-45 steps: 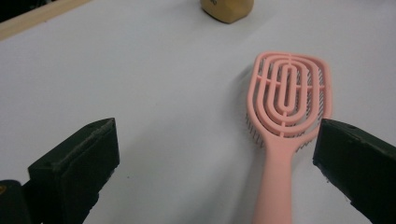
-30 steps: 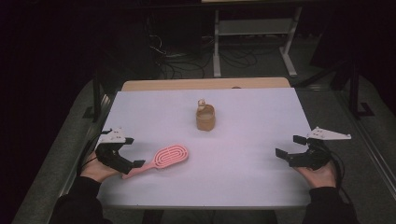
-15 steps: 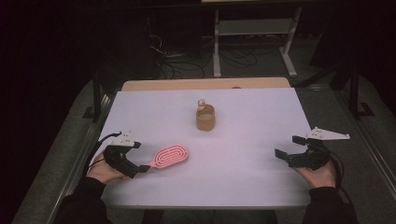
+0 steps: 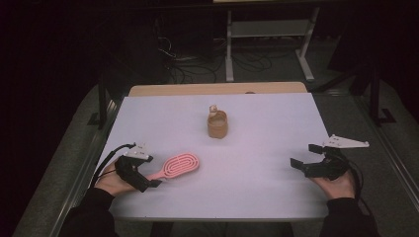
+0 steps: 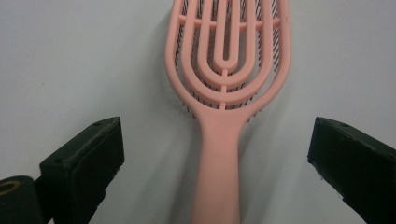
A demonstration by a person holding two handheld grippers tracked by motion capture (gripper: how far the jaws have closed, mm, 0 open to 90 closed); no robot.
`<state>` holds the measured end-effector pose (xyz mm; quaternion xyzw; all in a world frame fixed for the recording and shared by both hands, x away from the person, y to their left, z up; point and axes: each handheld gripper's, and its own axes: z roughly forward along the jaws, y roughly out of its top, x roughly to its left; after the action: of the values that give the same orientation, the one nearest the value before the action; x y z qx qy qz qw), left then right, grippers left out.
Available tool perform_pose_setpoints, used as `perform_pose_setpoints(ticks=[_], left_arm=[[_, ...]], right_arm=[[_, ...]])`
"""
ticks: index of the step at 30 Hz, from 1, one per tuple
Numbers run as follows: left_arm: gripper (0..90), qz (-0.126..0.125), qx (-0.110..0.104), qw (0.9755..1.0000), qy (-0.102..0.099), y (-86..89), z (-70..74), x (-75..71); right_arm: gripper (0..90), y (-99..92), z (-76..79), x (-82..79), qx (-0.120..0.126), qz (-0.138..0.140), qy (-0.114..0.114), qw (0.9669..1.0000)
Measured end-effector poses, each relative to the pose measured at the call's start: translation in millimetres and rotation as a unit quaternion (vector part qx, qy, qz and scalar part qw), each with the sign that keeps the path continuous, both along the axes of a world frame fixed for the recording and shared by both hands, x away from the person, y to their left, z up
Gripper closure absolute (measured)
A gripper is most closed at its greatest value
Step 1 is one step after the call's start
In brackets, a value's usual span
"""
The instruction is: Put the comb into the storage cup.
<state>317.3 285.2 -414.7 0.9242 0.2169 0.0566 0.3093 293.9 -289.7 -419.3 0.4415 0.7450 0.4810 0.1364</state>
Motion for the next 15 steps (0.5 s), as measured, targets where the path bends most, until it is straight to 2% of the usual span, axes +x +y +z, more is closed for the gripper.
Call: perform_pose_setpoints(ticks=[9, 12, 15], left_arm=[[8.0, -0.010, 0.019, 0.9998, 0.001, -4.0, -4.9, -1.1], [13.7, -0.017, 0.021, 0.9996, 0.002, -5.1, -6.4, -1.5], [15.6, -0.023, 0.028, 0.9993, 0.004, -7.3, -8.4, -1.3]], right_arm=[[0.0, 0.6, -0.4, 0.2, 0.000, 0.002, 0.003, 1.0000], [0.0, 0.8, -0.7, 0.5, -0.001, 0.002, 0.003, 1.0000], [0.0, 1.1, -0.8, 0.6, -0.001, 0.003, 0.005, 1.0000]])
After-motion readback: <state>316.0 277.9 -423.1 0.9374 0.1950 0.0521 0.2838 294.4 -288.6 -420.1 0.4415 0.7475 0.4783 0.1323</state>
